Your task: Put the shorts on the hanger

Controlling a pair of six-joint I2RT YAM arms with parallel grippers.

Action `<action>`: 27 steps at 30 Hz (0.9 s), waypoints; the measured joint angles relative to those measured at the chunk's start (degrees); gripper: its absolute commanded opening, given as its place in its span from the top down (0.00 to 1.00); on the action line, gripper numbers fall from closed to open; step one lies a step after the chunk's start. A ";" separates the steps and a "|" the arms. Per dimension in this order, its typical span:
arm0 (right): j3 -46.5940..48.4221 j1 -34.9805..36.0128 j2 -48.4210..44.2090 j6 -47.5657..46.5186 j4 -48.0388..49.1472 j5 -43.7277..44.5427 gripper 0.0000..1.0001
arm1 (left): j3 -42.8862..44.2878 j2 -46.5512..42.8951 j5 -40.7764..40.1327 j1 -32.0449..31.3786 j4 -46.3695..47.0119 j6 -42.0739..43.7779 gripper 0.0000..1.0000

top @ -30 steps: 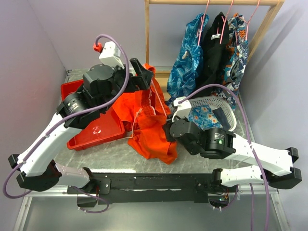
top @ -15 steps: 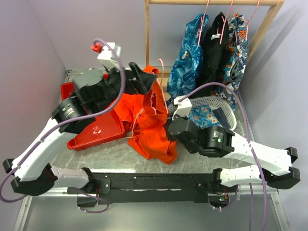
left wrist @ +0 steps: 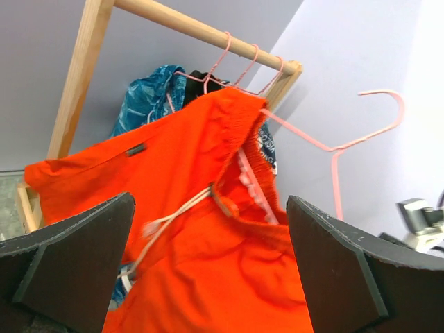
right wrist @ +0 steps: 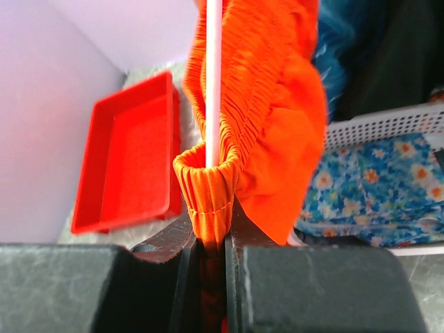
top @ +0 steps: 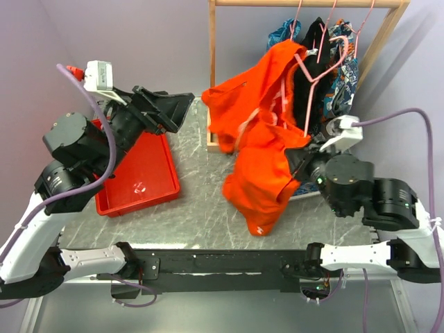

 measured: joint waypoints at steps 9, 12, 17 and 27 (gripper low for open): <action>4.85 -0.31 7.15 -2.54 0.15 1.03 1.00 | -2.03 1.20 -1.46 0.00 -0.46 -0.22 0.04; 6.67 -0.48 12.22 -3.72 1.95 0.13 1.00 | -2.69 1.14 -1.99 0.00 -0.70 -0.52 0.03; 10.29 -4.02 19.98 -5.95 3.02 -4.31 1.00 | -3.32 0.63 -2.78 0.00 -0.76 -1.14 0.04; 29.62 -9.77 30.60 -8.52 3.37 -7.13 1.00 | -3.37 -0.31 -2.95 0.00 -0.68 -1.38 0.04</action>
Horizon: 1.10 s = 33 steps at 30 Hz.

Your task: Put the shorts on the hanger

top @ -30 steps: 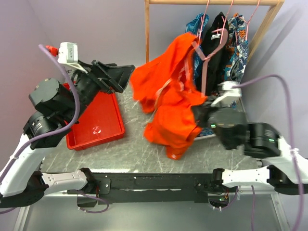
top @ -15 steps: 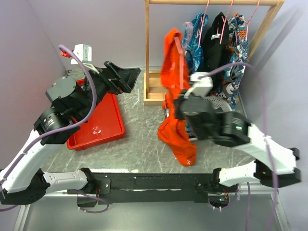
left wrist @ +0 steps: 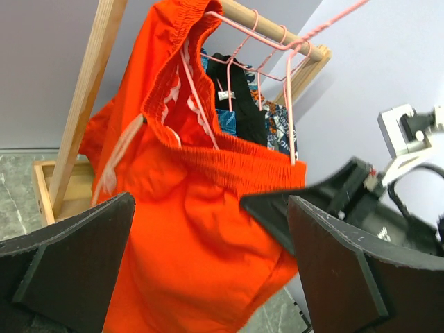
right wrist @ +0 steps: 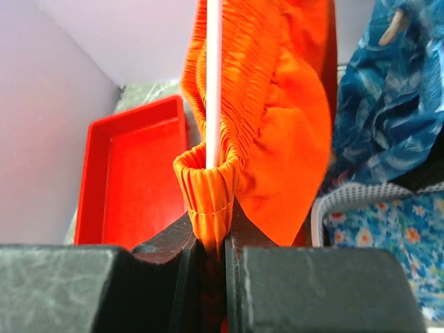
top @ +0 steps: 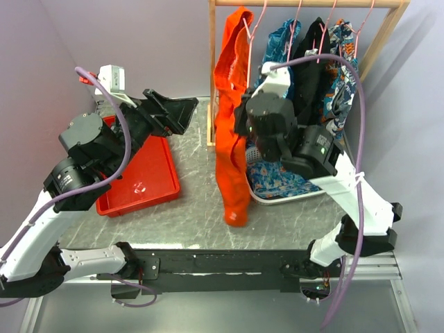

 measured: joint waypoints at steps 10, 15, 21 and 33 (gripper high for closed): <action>-1.01 -10.38 2.03 -4.42 2.95 -3.34 1.00 | 0.11 -0.57 -0.57 0.00 -1.20 0.15 0.03; -2.67 -13.77 2.19 -7.10 5.53 -5.86 1.00 | 0.42 -0.57 -2.67 0.00 -2.58 -0.02 0.03; -4.66 -17.94 2.51 -10.03 7.19 -12.22 1.00 | -1.03 -1.25 -4.50 0.00 -3.32 -0.02 0.04; 4.33 -23.15 11.50 -13.62 7.45 -20.61 1.00 | -2.43 -1.42 -5.66 0.00 -3.52 -0.04 0.04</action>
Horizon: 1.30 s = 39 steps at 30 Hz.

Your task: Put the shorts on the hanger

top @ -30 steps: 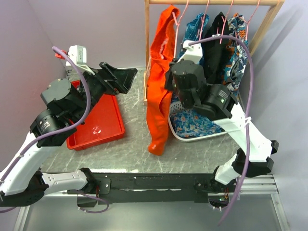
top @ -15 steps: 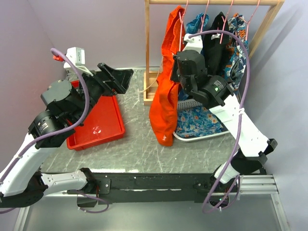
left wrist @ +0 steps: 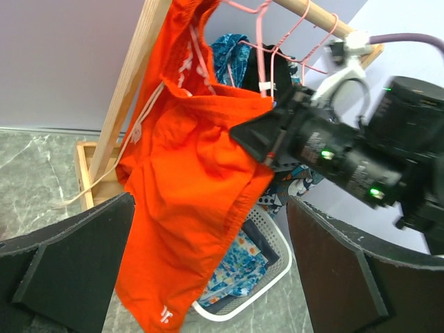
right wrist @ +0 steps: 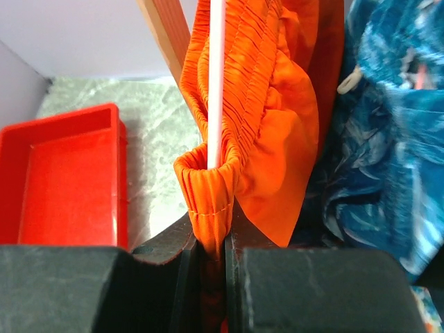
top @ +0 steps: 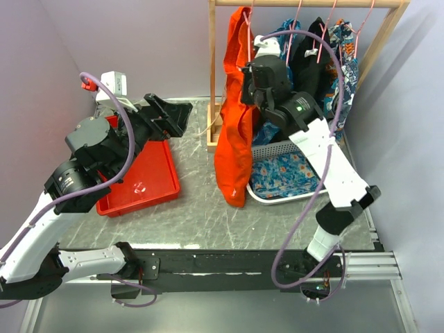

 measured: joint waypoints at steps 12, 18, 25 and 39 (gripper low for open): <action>4.42 -3.17 7.54 -0.79 -0.66 -4.37 1.00 | 0.00 0.00 -0.70 0.00 -0.35 0.07 0.04; 5.86 -5.03 8.48 -0.70 -0.72 -5.86 1.00 | 0.00 -0.04 -1.25 0.00 -0.98 0.07 0.04; 5.86 -5.57 8.68 -0.11 -0.72 -6.67 1.00 | 0.00 -0.04 -1.25 0.00 -1.38 0.04 0.03; 0.17 -5.77 8.28 2.16 2.80 -7.50 0.41 | -9.57 -1.51 -1.11 0.00 -1.55 -1.70 0.04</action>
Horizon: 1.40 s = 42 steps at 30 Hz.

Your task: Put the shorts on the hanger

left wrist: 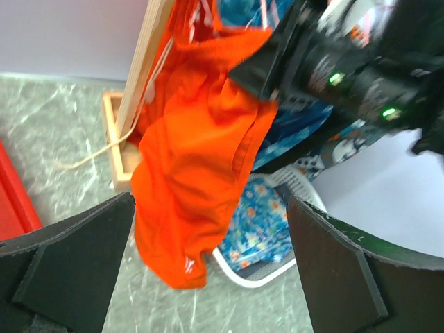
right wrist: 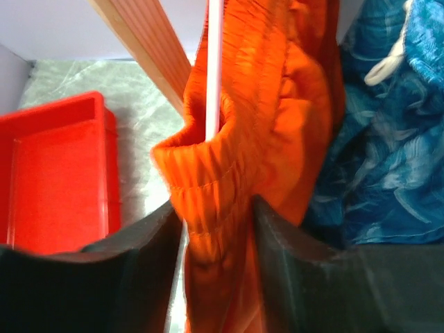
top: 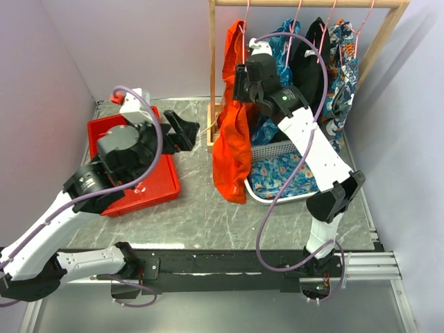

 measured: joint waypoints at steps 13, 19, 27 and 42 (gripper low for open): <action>-24.13 0.59 -24.22 5.90 8.09 -4.17 0.07 | -11.34 0.55 0.02 0.00 -0.87 -4.24 0.04; -49.75 3.80 -49.09 10.78 17.73 -5.64 0.06 | -16.98 0.66 -0.42 0.00 0.96 -5.88 0.03; -81.31 8.39 -76.08 17.16 23.02 -5.70 0.03 | -27.41 0.55 -0.66 0.00 4.81 -7.63 0.03; -92.54 8.57 -80.48 20.79 23.76 -4.59 0.02 | -35.21 -2.25 -1.73 0.02 10.10 -9.03 0.03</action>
